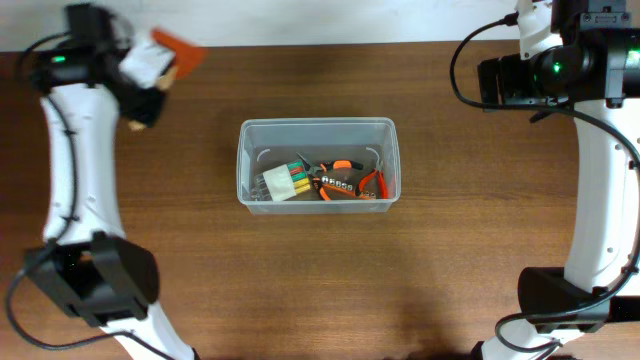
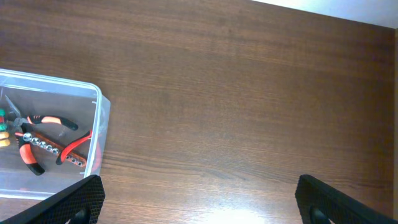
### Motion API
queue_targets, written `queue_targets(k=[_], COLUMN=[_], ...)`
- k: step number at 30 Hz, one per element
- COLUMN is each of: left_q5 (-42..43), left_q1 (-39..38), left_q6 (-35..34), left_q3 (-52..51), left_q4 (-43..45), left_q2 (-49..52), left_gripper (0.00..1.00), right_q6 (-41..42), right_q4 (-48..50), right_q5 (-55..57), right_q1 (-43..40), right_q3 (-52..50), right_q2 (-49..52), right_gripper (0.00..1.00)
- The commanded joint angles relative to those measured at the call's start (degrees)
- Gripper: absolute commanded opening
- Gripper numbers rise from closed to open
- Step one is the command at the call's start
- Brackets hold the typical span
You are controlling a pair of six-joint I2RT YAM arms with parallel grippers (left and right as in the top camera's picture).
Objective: Pack container
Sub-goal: 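Lift the scraper and carry it over the container, then lower the scraper into the container and open the gripper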
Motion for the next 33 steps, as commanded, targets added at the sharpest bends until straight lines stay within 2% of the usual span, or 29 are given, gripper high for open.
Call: queue_targets(k=[1,7,12,18,23,30,32,33], left_q5=[1.5,1.6,4.6,6.7,6.6,6.7,6.7,6.6], left_q1=[-10.4,-22.4,-27.6,-28.9,-28.8,-28.8,-28.8,-28.8], left_q6=[3.5,7.0,6.9,7.0,7.0,6.9,6.9,6.9], left_q3=[0.9,0.2,-1.2,-5.0,-10.1,-10.6,-10.6,-10.6], left_q4=[-0.4,-0.2,-0.3,-0.8,2.7,3.7,3.7,3.7], left_q2=[-3.1,-1.9,2.0,7.1,11.8,15.8,16.3,16.3], left_gripper=[0.02,0.02,0.02,0.02,0.02,0.02,0.03,0.11], right_q6=[0.5,0.5,1.6,1.6,2.0,2.0,2.0,2.0], right_q4=[0.0,0.0,0.0,0.0,0.0,0.0,0.0,0.0], right_q5=[0.7,0.7,0.7,0.7,0.6,0.6,0.7,0.7], right_q1=[-0.4,-0.4,-0.5,-0.4,-0.4,-0.4,-0.4,-0.4], right_q3=[0.2,0.2,0.2,0.2,0.2,0.2,0.2,0.2], right_q2=[0.2,0.2,0.2,0.2,0.2,0.2,0.2,0.2], right_gripper=[0.99,0.99,0.99,0.99,0.99,0.99,0.99,0.99])
